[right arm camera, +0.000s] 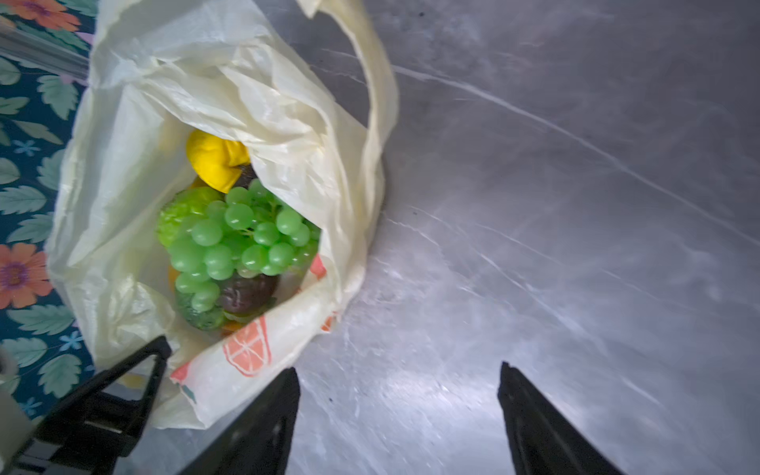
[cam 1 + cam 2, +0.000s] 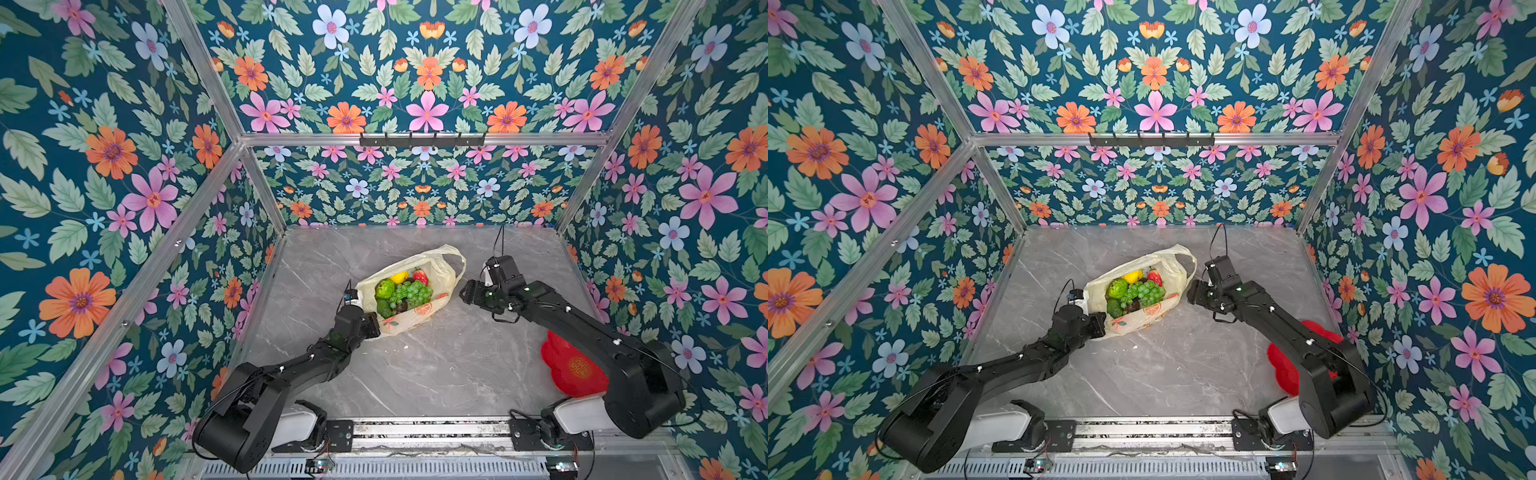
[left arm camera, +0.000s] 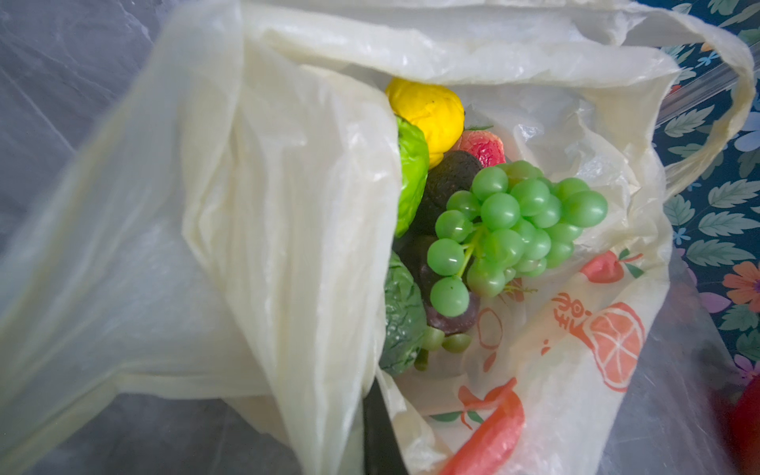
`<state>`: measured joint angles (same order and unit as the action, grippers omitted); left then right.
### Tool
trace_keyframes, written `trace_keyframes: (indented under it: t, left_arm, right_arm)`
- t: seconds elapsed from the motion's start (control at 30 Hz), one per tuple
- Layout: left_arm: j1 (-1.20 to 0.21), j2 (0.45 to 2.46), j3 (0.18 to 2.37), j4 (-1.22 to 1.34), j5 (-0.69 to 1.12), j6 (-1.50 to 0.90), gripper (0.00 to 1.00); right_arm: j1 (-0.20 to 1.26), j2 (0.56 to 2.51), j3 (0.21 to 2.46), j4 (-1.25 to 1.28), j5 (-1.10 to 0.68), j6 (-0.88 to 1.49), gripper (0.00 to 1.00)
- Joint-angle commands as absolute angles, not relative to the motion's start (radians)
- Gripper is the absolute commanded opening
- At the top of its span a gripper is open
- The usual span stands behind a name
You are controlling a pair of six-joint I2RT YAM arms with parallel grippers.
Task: Take fruits out of the plastic bag
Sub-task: Move the plate to the bottom-right of the table.
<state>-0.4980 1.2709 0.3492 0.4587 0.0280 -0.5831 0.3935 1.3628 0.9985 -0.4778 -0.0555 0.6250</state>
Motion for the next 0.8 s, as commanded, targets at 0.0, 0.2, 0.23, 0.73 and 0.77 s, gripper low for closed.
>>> trace_keyframes:
  t: [0.0, 0.2, 0.23, 0.73, 0.77]
  left_arm:
    - [-0.499, 1.264, 0.346, 0.474, 0.043, -0.563, 0.00]
    - [-0.498, 1.257, 0.345, 0.474, 0.057, -0.565, 0.00]
    - [-0.499, 1.256, 0.347, 0.473, 0.060, -0.565, 0.00]
    - [-0.499, 1.259, 0.353, 0.472, 0.077, -0.568, 0.00]
    - [-0.500, 1.261, 0.353, 0.472, 0.077, -0.568, 0.00]
  right_arm:
    - [0.326, 1.286, 0.960, -0.719, 0.090, 0.640, 0.79]
    - [0.105, 1.101, 0.843, -0.819, 0.106, 0.687, 0.87]
    - [0.073, 1.076, 0.829, -0.833, 0.107, 0.689, 0.88]
    - [-0.114, 1.043, 0.672, -0.775, 0.000, 0.707, 0.99]
    - [-0.113, 1.054, 0.668, -0.767, -0.011, 0.697, 0.99]
